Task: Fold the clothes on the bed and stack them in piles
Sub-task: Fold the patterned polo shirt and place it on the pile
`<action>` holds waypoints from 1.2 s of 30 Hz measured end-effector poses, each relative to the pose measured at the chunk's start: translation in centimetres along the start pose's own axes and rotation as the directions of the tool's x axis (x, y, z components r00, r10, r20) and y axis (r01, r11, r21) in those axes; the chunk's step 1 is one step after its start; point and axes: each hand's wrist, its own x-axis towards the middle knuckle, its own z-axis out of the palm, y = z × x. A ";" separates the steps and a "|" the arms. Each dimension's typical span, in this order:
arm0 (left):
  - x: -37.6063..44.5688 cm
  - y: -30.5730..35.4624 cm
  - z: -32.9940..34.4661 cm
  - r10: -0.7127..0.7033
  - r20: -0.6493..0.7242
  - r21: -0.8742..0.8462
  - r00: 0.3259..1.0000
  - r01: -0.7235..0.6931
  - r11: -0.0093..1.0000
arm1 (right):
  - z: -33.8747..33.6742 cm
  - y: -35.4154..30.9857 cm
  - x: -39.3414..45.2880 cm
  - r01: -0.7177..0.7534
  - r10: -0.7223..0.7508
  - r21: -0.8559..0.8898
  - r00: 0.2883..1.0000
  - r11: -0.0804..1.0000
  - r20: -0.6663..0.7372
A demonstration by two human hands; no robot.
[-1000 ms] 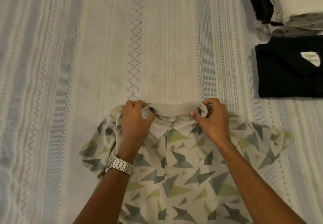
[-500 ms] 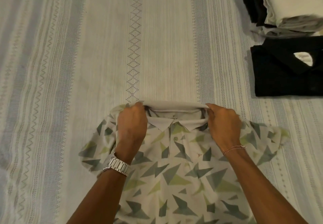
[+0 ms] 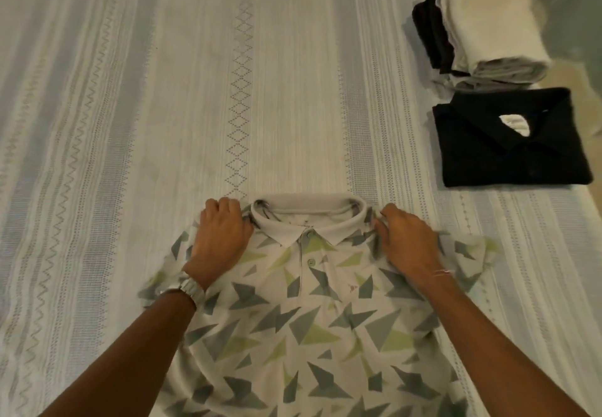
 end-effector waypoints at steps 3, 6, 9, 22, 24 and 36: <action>1.1 0.5 -3.4 0.013 0.121 -0.134 0.993 0.003 0.991 | -2.4 -0.8 -0.2 0.109 -0.090 0.105 0.981 0.989 -0.172; -0.3 1.2 -8.0 0.027 0.017 -0.220 0.999 -0.023 0.975 | -6.9 -2.7 -1.8 0.217 -0.144 0.232 0.945 0.948 -0.295; -2.7 2.5 -13.8 0.071 -0.081 -0.220 0.994 -0.088 0.971 | -12.5 -4.9 -3.3 0.292 -0.188 0.238 0.906 0.926 -0.379; -9.5 5.5 -47.1 0.080 -0.590 -0.226 0.804 -0.260 0.939 | -41.9 -13.0 -12.3 0.455 -0.196 0.200 0.682 0.868 -0.704; -10.3 5.8 -51.8 0.108 -0.640 -0.210 0.761 -0.308 0.928 | -45.9 -14.2 -13.2 0.491 -0.204 0.176 0.625 0.853 -0.754; -15.8 6.5 -66.9 0.010 -0.707 -0.502 0.707 -0.511 0.698 | -60.7 -16.6 -18.0 0.555 -0.291 -0.003 0.430 0.832 -0.855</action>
